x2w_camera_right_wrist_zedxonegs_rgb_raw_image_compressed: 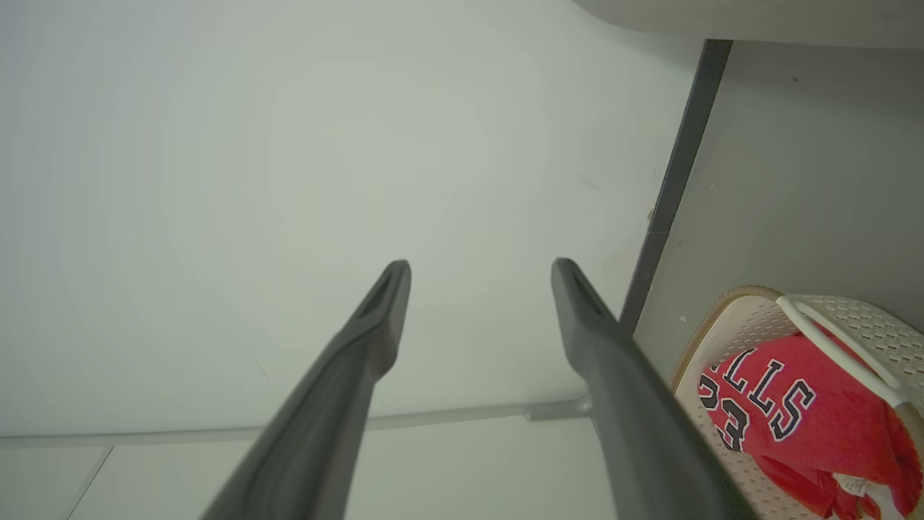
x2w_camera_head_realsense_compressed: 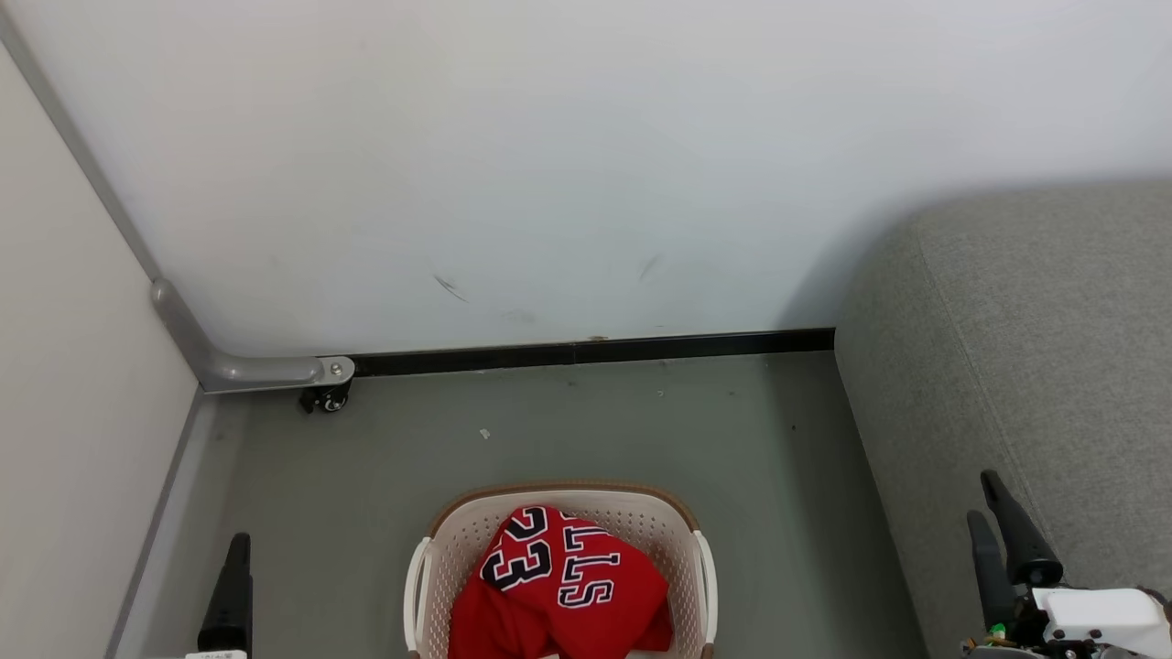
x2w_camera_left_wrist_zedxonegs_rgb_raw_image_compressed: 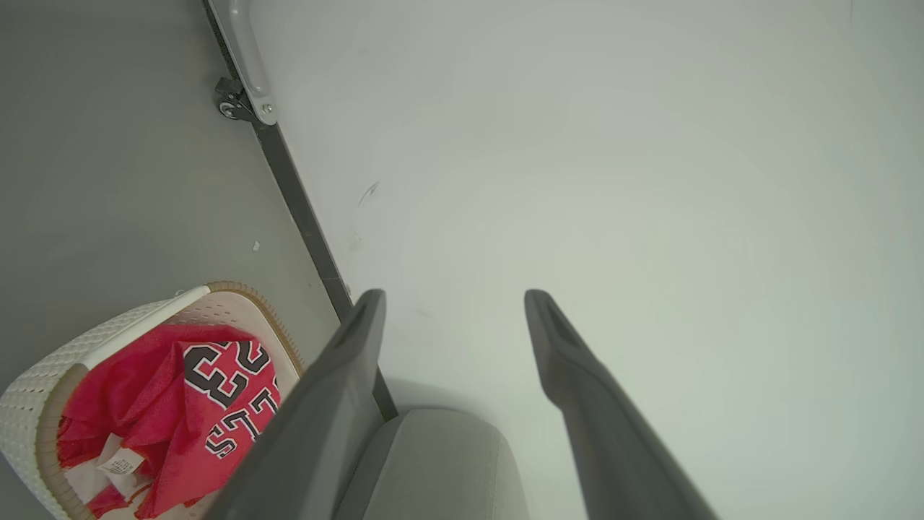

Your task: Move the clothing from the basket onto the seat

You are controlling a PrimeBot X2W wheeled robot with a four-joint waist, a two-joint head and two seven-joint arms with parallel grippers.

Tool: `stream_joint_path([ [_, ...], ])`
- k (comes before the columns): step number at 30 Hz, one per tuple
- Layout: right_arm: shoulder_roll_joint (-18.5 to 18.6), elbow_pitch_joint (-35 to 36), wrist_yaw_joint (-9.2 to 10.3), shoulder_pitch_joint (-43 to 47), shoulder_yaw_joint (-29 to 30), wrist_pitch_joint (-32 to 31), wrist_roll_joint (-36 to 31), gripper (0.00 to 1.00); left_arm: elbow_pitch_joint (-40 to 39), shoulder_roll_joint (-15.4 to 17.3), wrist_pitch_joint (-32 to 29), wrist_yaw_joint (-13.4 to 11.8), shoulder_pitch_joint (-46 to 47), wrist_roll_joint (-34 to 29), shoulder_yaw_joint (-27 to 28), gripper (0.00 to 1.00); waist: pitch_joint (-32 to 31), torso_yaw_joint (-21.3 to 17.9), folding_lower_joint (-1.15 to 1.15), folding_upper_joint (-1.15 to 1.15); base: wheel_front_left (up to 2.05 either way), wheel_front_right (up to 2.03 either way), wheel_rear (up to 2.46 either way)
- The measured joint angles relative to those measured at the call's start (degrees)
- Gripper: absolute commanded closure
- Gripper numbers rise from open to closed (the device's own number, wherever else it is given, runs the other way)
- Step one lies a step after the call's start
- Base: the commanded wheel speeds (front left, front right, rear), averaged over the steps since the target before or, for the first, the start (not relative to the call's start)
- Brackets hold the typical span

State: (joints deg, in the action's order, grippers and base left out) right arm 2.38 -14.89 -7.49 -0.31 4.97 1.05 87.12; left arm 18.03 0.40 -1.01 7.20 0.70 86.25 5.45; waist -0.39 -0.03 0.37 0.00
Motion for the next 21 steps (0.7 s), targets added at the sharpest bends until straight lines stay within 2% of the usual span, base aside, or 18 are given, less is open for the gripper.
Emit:
stream_joint_path([
  [11,0.0,3.6,0.00,-0.1,1.5,2.0,-8.4,0.00,-2.8,0.1,2.2,0.0,0.8,-4.7,2.8,0.00,-1.5,0.2,0.53,0.00,0.00,0.00,0.00],
  [16,0.2,4.3,0.00,0.0,1.5,2.6,-15.6,0.00,-5.5,0.2,3.3,0.0,1.0,-11.5,3.2,0.00,-2.2,0.2,0.62,0.00,0.00,0.00,0.00],
  [21,0.2,5.9,0.00,0.0,1.7,3.7,-21.1,0.00,-8.0,0.2,4.3,0.0,0.9,-16.5,2.9,0.00,-2.8,0.2,0.62,0.00,0.00,0.00,0.00],
])
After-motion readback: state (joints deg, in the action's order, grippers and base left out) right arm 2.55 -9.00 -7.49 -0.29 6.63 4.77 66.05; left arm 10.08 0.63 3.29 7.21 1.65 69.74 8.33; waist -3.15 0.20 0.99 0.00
